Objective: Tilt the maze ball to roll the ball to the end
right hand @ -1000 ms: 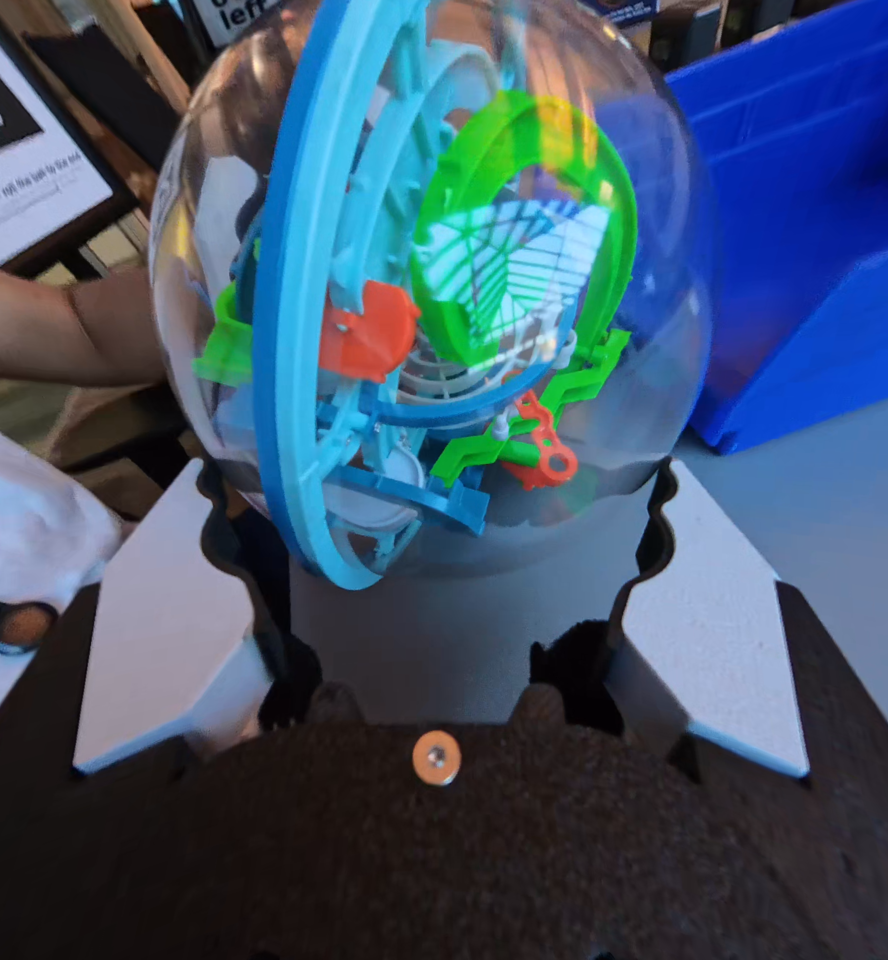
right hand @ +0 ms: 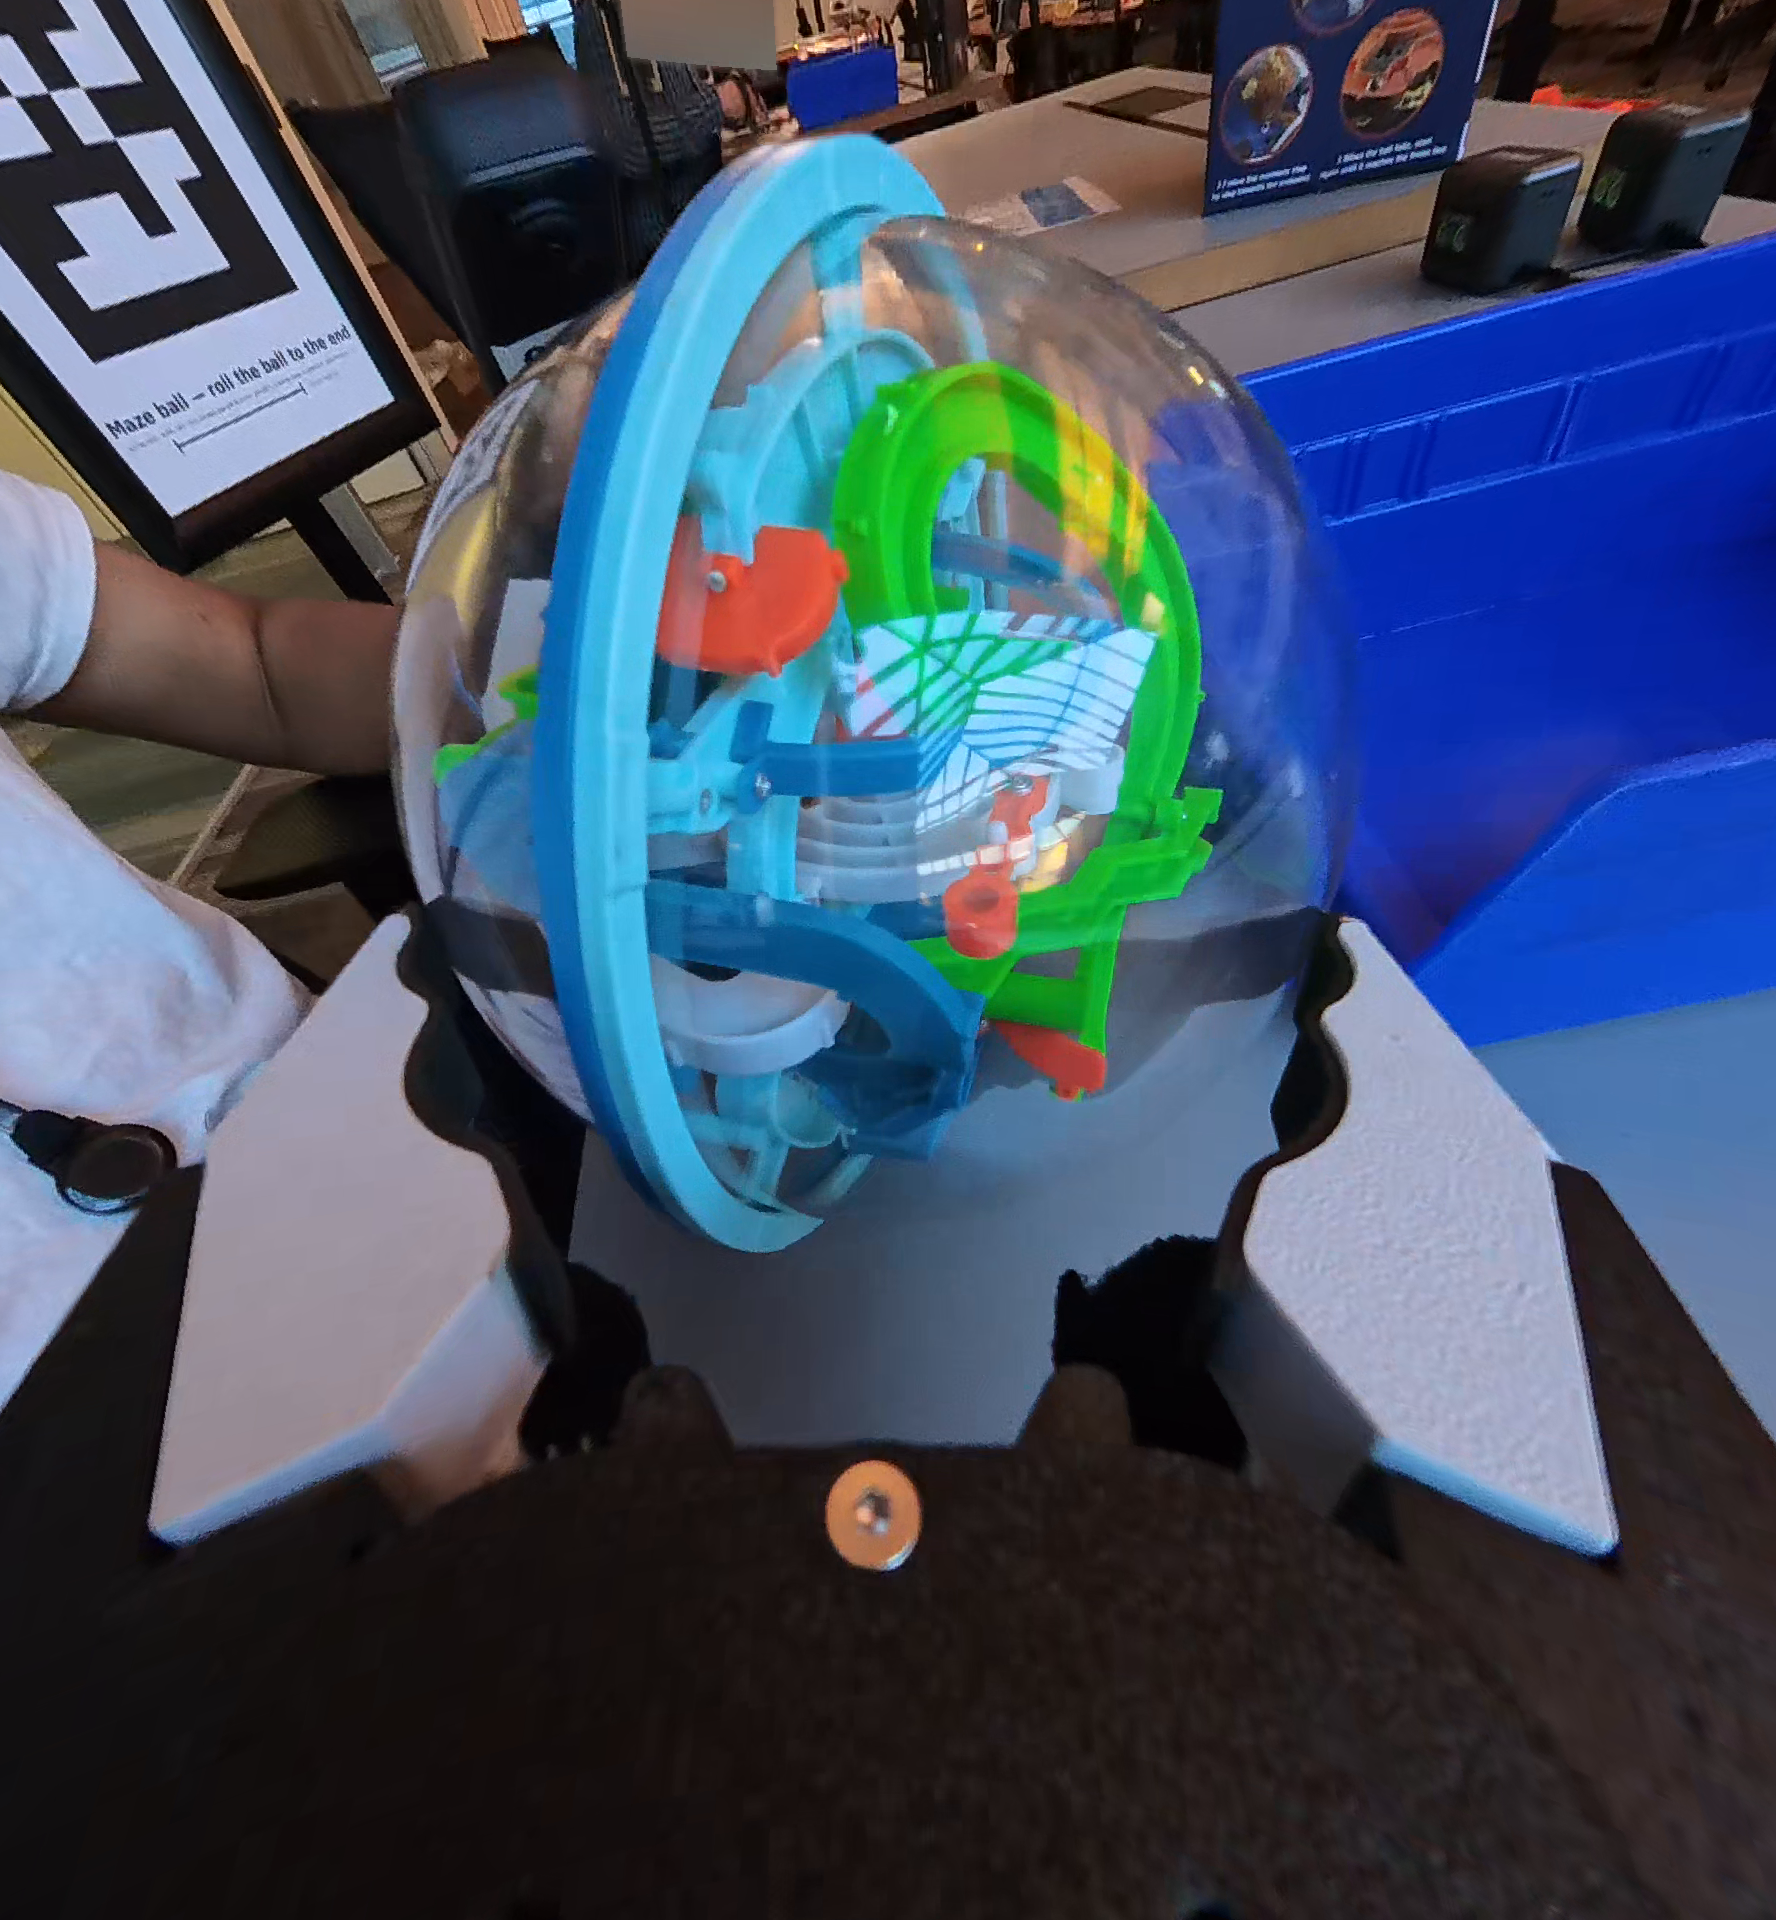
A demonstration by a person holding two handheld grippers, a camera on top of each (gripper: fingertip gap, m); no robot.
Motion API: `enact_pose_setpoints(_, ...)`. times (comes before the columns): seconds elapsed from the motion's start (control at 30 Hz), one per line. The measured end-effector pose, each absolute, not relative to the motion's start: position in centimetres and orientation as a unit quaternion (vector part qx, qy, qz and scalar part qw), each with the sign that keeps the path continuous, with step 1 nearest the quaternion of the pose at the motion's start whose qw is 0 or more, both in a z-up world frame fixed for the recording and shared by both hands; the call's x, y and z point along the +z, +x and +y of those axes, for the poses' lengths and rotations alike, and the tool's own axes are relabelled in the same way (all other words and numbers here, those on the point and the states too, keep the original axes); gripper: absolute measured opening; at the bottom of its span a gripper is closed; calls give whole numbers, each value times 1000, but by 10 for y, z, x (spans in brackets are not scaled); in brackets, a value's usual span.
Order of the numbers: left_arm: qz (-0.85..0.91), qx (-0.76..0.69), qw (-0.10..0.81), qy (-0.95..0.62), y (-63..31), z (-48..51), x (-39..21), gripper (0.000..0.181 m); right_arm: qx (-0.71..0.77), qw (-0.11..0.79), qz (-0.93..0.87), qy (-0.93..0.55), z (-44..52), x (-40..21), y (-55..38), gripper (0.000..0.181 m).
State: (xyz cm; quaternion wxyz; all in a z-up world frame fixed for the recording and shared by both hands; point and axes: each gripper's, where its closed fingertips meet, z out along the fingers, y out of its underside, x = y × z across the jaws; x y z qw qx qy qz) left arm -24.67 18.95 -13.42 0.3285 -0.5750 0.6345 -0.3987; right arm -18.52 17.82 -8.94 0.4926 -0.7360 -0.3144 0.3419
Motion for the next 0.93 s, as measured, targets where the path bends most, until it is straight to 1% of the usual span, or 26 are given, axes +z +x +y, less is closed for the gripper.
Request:
enact_pose_setpoints(0.1, 636, -394, 354, -562, -245, 188, -128, 157, 279, 507, -365, -729, 173, -93, -186, 152)
enact_pose_setpoints(0.2, 631, -383, 388, -552, -245, 190, -119, 155, 213, 499, -401, -738, 169, -100, -187, 153)
enact_pose_setpoints(0.27, 626, -385, 389, -556, -244, 193, -117, 155, 214, 495, -395, -744, 171, -101, -187, 152)
enact_pose_setpoints(0.5, 631, -381, 358, -573, -243, 194, -134, 153, 294, 498, -339, -742, 176, -91, -187, 151)
enact_pose_setpoints(0.7, 627, -391, 352, -574, -242, 192, -136, 150, 306, 505, -332, -735, 175, -88, -185, 152)
enact_pose_setpoints(0.8, 629, -390, 356, -570, -241, 193, -137, 147, 279, 520, -352, -726, 174, -86, -186, 152)
enact_pose_setpoints(0.9, 635, -372, 385, -557, -242, 191, -134, 152, 224, 527, -396, -718, 169, -91, -188, 152)
enact_pose_setpoints(0.93, 637, -364, 393, -554, -242, 191, -135, 150, 220, 529, -398, -717, 168, -91, -188, 152)
